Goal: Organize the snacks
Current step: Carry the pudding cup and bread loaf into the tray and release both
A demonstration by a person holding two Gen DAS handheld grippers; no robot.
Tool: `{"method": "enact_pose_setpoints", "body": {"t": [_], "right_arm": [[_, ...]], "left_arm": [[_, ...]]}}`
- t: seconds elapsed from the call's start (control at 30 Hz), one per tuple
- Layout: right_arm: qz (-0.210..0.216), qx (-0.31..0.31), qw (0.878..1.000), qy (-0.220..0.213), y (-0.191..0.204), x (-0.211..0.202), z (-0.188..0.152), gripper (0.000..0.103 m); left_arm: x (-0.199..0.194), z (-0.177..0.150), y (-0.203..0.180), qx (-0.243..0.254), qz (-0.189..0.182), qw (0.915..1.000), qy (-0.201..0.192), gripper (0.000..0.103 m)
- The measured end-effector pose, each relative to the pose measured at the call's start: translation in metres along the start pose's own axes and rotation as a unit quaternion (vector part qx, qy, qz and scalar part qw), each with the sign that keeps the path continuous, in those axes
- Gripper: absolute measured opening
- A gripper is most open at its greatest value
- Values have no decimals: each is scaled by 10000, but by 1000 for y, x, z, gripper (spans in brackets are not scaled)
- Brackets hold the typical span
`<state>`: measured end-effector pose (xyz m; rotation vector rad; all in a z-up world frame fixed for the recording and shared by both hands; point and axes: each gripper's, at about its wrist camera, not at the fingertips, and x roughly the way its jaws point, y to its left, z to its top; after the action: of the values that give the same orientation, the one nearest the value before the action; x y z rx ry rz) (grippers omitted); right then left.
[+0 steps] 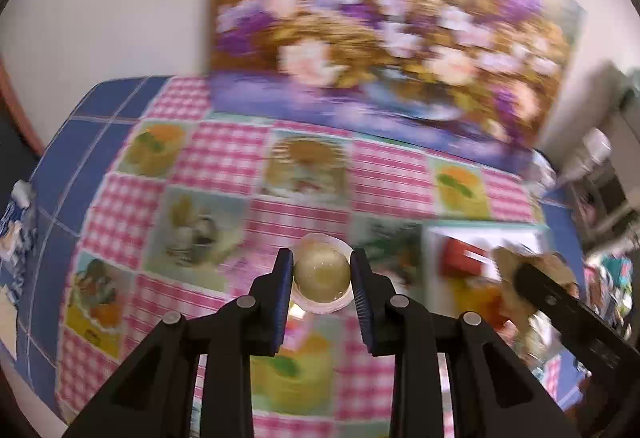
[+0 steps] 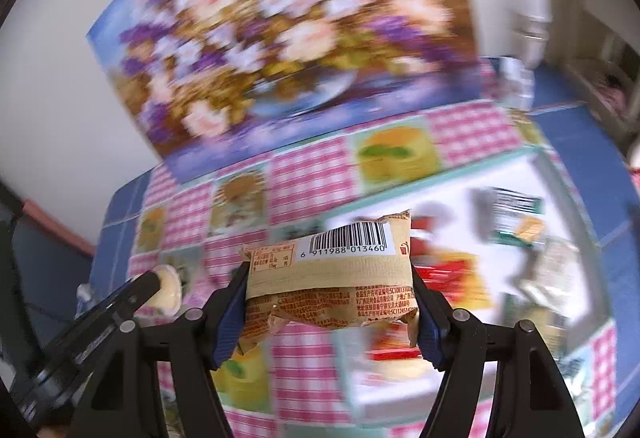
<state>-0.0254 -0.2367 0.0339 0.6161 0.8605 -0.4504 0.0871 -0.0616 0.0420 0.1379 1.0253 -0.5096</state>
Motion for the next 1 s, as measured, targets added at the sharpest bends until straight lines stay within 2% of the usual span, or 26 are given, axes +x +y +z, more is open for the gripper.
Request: {"method": "enact_pose_setpoints", "body": {"t": [0.17,0.33,0.47,0.57,0.77,1.0], "right_arm": [[-404,482,9980,-11,-60,-15,-1,74],[-849,894,9924,-40,-119,-25,0,74],[-1060,1282,9861,-2,-164,-27,-1,74],[-1064,1537,9823,134,-189,-22,-4,74],[-881,1697,9808,384,-205,-6,-11,74],[-743,1624,9823,574,-197,8,-16,74]], "left_arm": [[-9,-17,-71,528,-394,9978,83,30],[-8,-37,-136,928,-809,9920,286,30],[-7,-48,-175,1206,-914,9878,374,31],[-2,-52,-200,1351,-947,9853,454,31],[15,-56,-224,1460,-802,9841,610,31],[21,-56,-222,1393,-711,9856,642,31]]}}
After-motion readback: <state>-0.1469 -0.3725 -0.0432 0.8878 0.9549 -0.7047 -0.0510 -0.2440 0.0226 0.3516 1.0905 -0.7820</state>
